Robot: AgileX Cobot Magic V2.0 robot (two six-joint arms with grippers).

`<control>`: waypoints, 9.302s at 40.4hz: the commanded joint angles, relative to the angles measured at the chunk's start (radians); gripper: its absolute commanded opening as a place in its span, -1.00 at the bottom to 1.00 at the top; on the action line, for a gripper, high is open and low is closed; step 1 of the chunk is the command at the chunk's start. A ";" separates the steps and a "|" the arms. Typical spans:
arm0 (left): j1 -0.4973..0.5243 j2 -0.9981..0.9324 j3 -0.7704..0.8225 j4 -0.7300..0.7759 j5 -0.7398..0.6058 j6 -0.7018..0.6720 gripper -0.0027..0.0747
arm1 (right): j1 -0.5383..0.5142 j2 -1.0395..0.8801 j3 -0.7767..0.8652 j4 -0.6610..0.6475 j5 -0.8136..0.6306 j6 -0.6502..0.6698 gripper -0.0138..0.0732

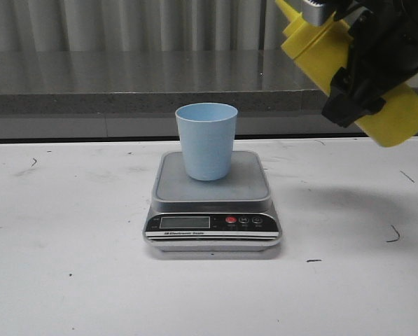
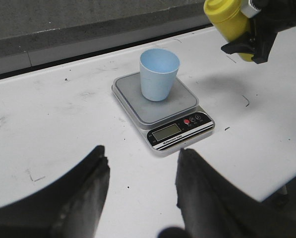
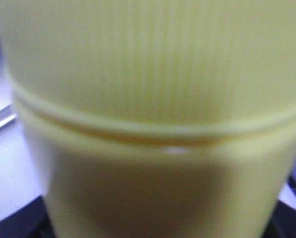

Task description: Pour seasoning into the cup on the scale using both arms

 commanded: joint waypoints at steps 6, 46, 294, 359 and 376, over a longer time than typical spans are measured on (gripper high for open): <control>-0.006 0.008 -0.026 -0.003 -0.073 -0.003 -0.12 | 0.086 -0.039 -0.163 -0.299 0.115 -0.020 0.11; -0.006 0.008 -0.026 -0.003 -0.073 -0.003 -0.12 | 0.304 0.186 -0.301 -1.139 0.546 0.146 0.11; -0.006 0.008 -0.026 -0.003 -0.070 -0.003 -0.98 | 0.077 -1.202 0.334 0.122 0.641 0.615 -0.84; 0.535 -0.456 0.699 -0.012 -0.769 -0.003 -0.98 | 0.077 -1.202 0.334 0.122 0.641 0.615 -0.84; 0.536 -0.456 0.699 -0.012 -0.769 -0.003 -0.98 | 0.077 -1.202 0.334 0.122 0.641 0.615 -0.84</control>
